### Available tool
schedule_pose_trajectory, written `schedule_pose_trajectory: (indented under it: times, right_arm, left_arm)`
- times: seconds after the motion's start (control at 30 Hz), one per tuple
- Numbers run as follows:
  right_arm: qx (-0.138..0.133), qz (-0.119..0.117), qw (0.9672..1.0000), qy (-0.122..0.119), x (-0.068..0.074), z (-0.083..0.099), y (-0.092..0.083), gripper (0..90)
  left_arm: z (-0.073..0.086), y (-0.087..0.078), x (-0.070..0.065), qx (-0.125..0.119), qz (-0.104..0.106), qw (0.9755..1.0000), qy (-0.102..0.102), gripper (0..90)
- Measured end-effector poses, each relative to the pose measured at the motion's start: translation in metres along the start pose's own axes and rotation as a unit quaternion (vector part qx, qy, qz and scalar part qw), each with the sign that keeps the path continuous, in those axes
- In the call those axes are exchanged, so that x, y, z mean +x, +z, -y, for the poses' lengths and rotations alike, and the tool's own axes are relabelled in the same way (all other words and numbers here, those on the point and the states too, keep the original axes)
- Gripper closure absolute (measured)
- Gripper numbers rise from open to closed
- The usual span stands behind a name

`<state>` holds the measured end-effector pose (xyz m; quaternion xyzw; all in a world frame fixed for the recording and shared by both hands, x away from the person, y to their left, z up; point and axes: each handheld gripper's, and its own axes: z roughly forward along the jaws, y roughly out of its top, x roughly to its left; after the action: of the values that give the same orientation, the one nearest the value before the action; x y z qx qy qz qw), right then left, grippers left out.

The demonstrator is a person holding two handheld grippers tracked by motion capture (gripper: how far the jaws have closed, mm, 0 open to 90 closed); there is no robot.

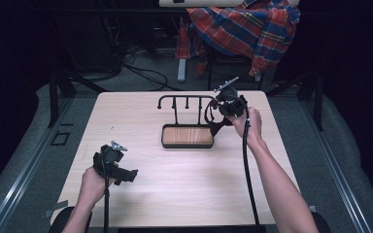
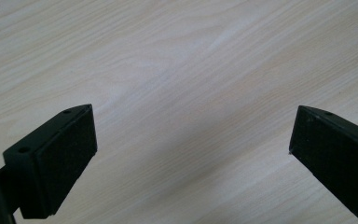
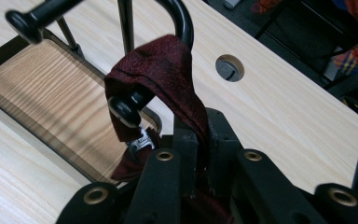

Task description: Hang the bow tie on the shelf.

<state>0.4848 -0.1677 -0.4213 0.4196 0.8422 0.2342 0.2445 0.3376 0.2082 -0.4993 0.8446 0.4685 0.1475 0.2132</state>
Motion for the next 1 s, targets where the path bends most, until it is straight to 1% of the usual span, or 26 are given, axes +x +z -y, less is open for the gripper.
schedule_pose_trajectory:
  times: [0.07, 0.17, 0.33, 0.43, 0.5, 0.63, 0.73, 0.93, 1.0]
  right_arm:
    - [0.002, -0.007, 1.0, 0.002, -0.001, 0.002, 0.002, 84.8]
    - [0.003, -0.009, 0.9999, 0.007, 0.0, 0.005, 0.005, 84.3]
    - [0.006, -0.017, 0.9998, 0.007, 0.0, 0.008, 0.008, 82.0]
    - [0.009, -0.022, 0.9997, 0.004, 0.0, 0.009, 0.008, 79.9]
    - [0.005, -0.024, 0.9997, 0.008, 0.0, 0.01, 0.008, 77.0]
    - [0.005, -0.024, 0.9997, 0.005, 0.0, 0.011, 0.006, 71.9]
    - [0.005, -0.027, 0.9996, 0.003, -0.001, 0.012, 0.004, 66.3]
    - [0.002, -0.03, 0.9995, 0.007, -0.003, 0.015, -0.002, 57.6]
    - [0.008, -0.033, 0.9994, 0.006, -0.005, 0.017, -0.005, 55.5]
  left_arm:
    - [0.0, 0.0, 0.0, 0.0, 0.0, 1.0, 0.0, 0.8]
    - [0.0, 0.0, 0.0, 0.0, 0.0, 1.0, 0.0, 0.8]
    - [0.0, 0.0, 0.0, 0.0, 0.001, 1.0, 0.0, 0.8]
    - [0.0, 0.0, 0.0, 0.0, 0.001, 1.0, -0.001, 0.8]
    - [0.0, 0.0, 0.0, 0.0, 0.001, 1.0, -0.001, 0.8]
    - [0.0, 0.0, 0.0, 0.0, 0.001, 1.0, 0.0, 0.8]
    - [0.0, 0.0, 0.0, 0.0, 0.001, 1.0, 0.0, 0.8]
    - [0.0, 0.0, 0.0, 0.0, 0.001, 1.0, -0.001, 0.8]
    - [0.0, 0.0, 0.0, 0.0, 0.001, 1.0, -0.001, 0.8]
